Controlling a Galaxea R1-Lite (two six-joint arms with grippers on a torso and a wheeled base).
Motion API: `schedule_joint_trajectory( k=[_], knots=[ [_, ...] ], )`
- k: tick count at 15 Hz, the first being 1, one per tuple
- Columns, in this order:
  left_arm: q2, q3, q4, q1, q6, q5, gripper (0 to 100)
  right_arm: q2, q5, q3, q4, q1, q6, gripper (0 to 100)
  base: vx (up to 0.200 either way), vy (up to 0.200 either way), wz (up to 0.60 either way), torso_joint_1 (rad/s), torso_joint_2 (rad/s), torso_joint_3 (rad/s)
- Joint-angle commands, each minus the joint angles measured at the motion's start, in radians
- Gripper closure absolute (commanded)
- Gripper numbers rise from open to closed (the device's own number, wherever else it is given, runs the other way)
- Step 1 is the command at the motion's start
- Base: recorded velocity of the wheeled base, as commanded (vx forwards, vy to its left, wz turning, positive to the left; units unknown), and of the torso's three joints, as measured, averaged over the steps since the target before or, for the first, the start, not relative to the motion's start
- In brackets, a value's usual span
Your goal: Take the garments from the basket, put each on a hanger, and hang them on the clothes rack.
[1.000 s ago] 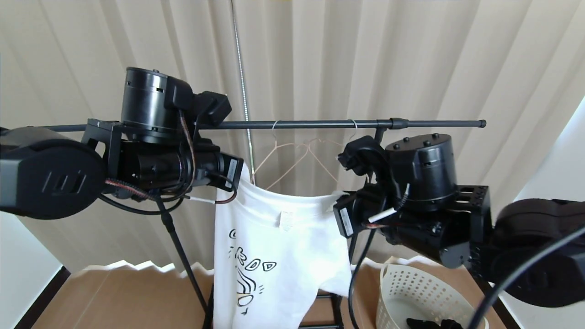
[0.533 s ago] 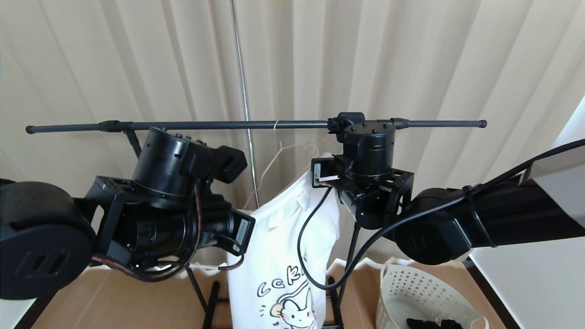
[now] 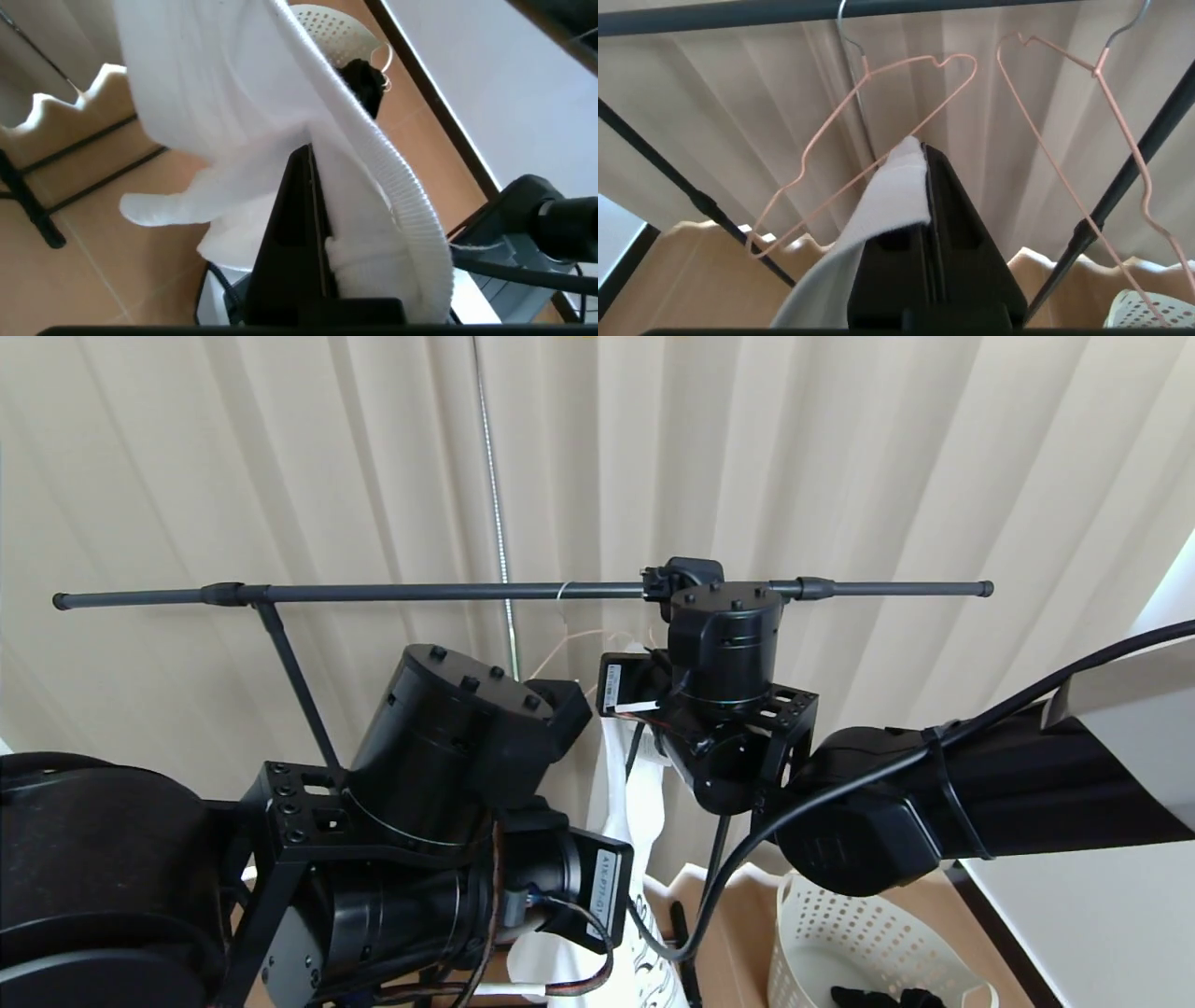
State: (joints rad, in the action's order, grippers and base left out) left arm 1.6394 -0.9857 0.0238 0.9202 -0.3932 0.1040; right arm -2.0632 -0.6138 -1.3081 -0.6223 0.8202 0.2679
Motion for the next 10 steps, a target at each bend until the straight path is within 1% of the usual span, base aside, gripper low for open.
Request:
schedule_joint_trajectory(
  k=[1,4,6,7,9,10],
  knots=[
    [0.019,-0.021,-0.001,0.022,-0.004,0.0,100,0.018,0.0,0.0,0.0,0.007,0.001,100,0.0,0.0,0.0,0.0,0.0,0.0],
    [0.027,-0.039,0.001,0.019,-0.029,0.003,100,0.031,0.0,0.004,0.004,0.007,0.001,100,0.0,0.0,0.0,0.0,0.0,0.0],
    [0.0,-0.03,-0.002,-0.027,-0.029,0.009,100,0.043,-0.001,0.004,0.012,-0.007,-0.002,100,0.0,0.0,0.0,0.0,0.0,0.0],
    [-0.004,-0.027,-0.002,-0.031,-0.029,0.009,100,0.043,-0.001,0.004,0.012,-0.01,-0.004,100,0.0,0.0,0.0,0.0,0.0,0.0],
    [-0.029,-0.005,-0.002,-0.109,-0.004,0.014,100,0.054,-0.001,0.004,0.013,-0.059,-0.027,100,0.0,0.0,0.0,0.0,0.0,0.0],
    [-0.029,-0.01,-0.001,-0.167,0.014,0.016,100,0.069,0.002,0.009,0.013,-0.078,-0.042,100,0.0,0.0,0.0,0.0,0.0,0.0]
  ],
)
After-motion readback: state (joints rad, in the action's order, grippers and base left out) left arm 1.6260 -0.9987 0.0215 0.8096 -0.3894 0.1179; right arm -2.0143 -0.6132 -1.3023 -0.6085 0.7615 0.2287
